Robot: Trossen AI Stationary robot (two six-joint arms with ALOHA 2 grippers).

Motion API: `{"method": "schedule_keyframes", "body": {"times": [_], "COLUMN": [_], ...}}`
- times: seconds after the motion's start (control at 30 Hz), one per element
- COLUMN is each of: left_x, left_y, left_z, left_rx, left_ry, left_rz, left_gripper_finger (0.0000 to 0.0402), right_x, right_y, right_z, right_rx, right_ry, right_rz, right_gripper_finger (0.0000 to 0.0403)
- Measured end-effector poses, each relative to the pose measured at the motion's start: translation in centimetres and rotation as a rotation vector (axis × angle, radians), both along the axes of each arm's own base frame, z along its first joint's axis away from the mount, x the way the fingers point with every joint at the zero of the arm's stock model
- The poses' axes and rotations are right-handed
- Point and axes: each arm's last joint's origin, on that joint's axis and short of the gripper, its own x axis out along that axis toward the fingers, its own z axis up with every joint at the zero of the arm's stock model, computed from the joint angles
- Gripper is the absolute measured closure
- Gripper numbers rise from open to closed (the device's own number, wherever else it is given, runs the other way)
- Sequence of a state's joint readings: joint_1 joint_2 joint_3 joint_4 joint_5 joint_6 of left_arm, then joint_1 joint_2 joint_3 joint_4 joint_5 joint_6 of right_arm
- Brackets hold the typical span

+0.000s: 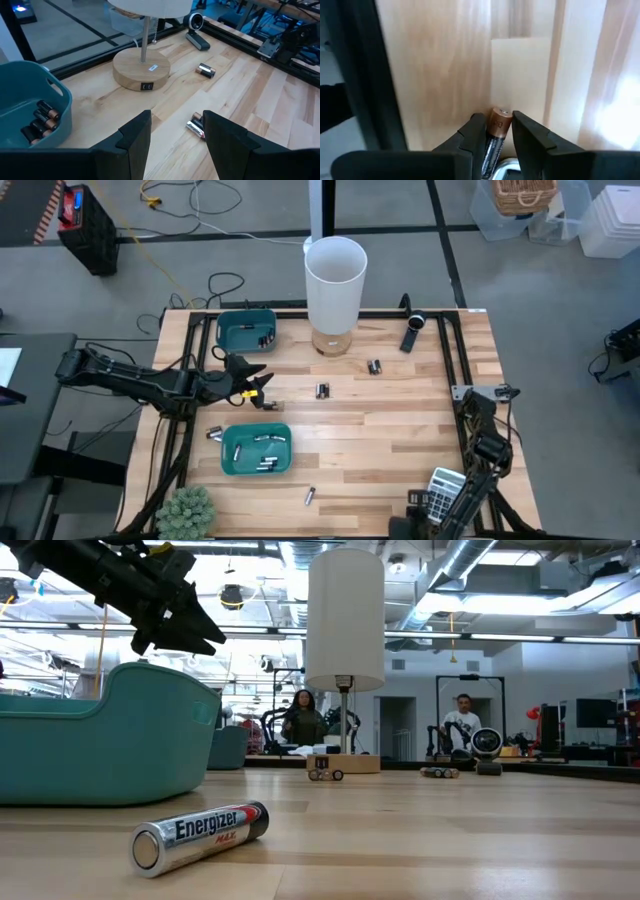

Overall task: Sort batteries
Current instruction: Put the black battery into the blue bin

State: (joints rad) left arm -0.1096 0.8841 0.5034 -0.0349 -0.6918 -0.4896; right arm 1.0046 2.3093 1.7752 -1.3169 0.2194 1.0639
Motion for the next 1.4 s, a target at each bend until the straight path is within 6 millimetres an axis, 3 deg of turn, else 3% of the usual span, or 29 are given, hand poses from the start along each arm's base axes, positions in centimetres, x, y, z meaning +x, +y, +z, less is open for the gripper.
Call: {"method": "schedule_keyframes", "body": {"times": [0.6,0.9,1.03,1.17,1.3,1.4], "left_x": [0.0,0.0,0.0,0.0,0.0,0.0], "left_y": [0.0,0.0,0.0,0.0,-0.1,-0.1], "left_z": [0.0,0.0,0.0,0.0,0.0,0.0], "left_rx": [0.01,0.016,0.015,0.012,0.005,0.004], "left_ry": [0.008,0.016,0.016,0.015,0.015,0.015], "left_rz": [-0.005,-0.018,-0.018,-0.024,-0.039,-0.041], "left_gripper_finger": [0.0229,0.0229,0.0229,0.0229,0.0229,0.0229], "right_x": [6.0,7.7,7.5,6.9,4.1,1.5], "right_y": [-4.4,-6.1,-6.8,-7.1,-8.6,-10.2], "right_z": [-0.1,-0.1,0.4,2.3,2.6,4.0], "right_rx": [-0.002,-0.039,-0.147,-0.07,-0.063,-0.033], "right_ry": [0.081,0.06,0.001,-0.151,-0.197,-0.292], "right_rz": [0.141,0.156,0.088,0.044,-0.018,-0.076], "right_gripper_finger": [0.0287,0.0287,0.0276,0.0253,0.023,0.0218]}}
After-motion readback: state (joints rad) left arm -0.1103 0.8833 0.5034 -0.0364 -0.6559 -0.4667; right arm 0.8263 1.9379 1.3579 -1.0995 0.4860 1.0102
